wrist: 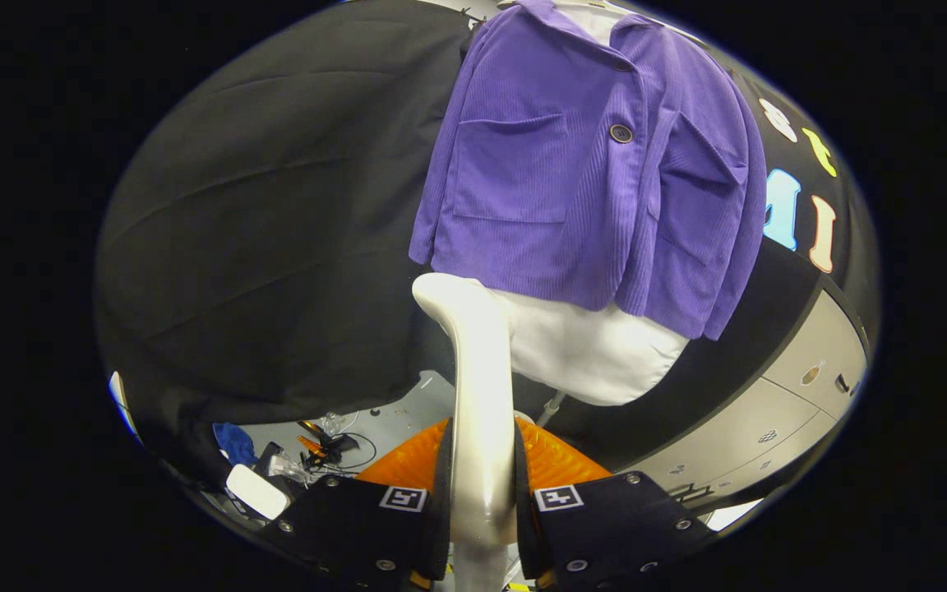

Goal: Iron the clothes twice with a garment steamer, once on the left side and once on the right side.

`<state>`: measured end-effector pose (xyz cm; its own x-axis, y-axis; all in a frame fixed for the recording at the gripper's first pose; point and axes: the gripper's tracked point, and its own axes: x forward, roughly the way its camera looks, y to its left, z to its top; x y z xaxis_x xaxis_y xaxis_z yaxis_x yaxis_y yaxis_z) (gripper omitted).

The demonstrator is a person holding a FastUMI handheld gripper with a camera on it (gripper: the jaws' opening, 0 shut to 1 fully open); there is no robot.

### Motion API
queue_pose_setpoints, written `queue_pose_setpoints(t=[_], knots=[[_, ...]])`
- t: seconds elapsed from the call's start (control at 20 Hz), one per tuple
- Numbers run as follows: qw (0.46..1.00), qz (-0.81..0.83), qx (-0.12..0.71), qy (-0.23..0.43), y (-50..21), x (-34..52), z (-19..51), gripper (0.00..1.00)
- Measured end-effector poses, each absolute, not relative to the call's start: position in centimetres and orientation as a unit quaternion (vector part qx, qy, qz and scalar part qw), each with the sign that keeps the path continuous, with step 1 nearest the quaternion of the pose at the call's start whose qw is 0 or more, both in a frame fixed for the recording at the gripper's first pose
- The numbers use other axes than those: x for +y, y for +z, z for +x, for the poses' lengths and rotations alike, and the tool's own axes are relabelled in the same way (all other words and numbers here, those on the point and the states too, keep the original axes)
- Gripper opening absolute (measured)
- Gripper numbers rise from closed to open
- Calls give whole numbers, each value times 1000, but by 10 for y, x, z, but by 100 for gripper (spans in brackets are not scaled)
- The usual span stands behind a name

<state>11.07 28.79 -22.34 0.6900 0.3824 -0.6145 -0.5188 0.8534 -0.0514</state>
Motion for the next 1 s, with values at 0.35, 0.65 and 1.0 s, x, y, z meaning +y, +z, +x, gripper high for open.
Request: queue_pose_setpoints(t=[0.35,0.65,1.0], knots=[[923,-72,297,232,-207,243,82,33],[950,-27,250,188,-149,166,75,33],[976,22,164,143,-60,77,68,33]])
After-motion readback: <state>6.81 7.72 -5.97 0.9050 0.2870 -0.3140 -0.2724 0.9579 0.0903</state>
